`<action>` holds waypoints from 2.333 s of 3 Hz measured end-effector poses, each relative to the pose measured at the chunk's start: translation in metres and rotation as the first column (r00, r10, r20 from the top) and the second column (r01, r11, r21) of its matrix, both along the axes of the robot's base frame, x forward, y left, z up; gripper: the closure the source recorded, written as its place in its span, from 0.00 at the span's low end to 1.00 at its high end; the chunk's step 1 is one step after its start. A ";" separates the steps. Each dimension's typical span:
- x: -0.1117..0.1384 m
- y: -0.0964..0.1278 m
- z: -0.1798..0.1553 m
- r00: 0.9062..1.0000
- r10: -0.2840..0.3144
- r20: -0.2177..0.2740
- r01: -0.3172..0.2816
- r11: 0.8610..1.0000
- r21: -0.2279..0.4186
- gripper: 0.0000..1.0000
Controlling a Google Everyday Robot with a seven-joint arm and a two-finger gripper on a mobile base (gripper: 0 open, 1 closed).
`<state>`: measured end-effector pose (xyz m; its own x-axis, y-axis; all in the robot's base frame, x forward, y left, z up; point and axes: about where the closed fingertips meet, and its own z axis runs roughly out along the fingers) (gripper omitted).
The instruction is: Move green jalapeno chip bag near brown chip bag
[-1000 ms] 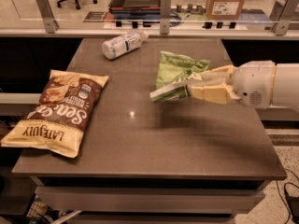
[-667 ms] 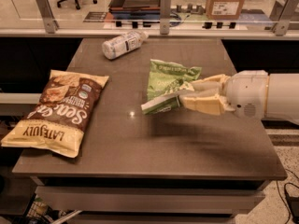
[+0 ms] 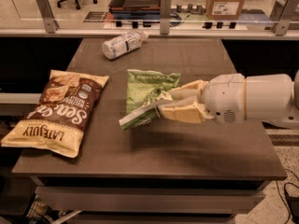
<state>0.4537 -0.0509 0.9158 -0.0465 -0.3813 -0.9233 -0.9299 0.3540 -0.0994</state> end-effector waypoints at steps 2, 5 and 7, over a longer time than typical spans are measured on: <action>-0.012 0.048 -0.006 0.998 0.052 -0.027 -0.052 0.999 0.004 1.00; -0.014 0.055 -0.005 0.998 0.065 -0.024 -0.065 0.998 -0.003 0.36; -0.016 0.059 -0.004 0.997 0.072 -0.022 -0.072 0.997 -0.008 0.00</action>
Offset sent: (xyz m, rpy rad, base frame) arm -0.0106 0.0806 -0.0195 0.0312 0.0792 0.1074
